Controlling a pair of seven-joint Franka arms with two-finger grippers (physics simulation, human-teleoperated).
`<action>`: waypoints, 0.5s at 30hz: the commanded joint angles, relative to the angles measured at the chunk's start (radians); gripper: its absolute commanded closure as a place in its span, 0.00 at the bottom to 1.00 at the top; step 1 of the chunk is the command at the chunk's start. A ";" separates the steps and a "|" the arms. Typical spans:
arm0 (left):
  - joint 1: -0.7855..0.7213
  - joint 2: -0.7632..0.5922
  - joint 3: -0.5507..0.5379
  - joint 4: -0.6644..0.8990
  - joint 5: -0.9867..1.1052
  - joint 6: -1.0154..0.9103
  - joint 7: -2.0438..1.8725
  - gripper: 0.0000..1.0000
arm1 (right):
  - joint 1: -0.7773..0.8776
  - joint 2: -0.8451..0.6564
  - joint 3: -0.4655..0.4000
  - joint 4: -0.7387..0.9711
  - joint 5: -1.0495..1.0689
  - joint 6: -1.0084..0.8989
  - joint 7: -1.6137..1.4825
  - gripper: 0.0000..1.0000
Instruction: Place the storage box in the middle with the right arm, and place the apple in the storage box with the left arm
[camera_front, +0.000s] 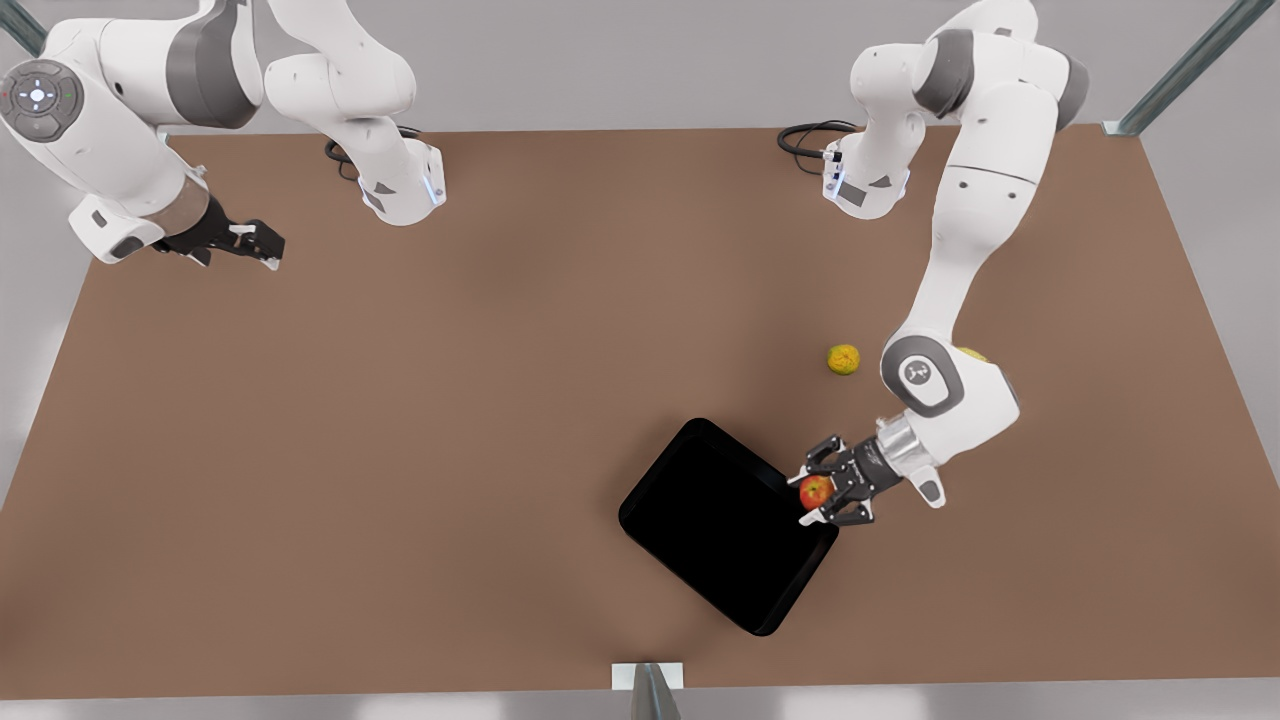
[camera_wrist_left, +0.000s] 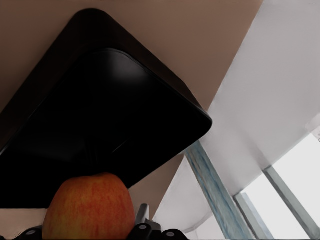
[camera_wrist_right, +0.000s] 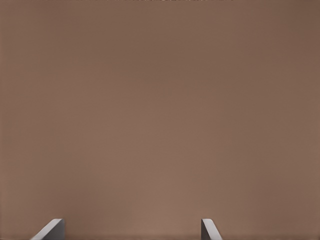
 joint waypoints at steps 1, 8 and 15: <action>-0.021 0.012 0.002 0.018 0.756 -0.013 -0.083 0.56 | -0.001 0.000 0.000 0.000 0.000 0.000 0.000 0.00; -0.104 0.117 -0.024 0.069 0.860 0.123 -0.218 0.00 | 0.000 -0.002 0.002 0.000 0.000 -0.009 0.000 0.00; -0.105 0.079 -0.026 0.141 0.918 0.116 -0.269 0.00 | -0.001 -0.005 0.002 -0.011 0.000 -0.011 0.000 0.00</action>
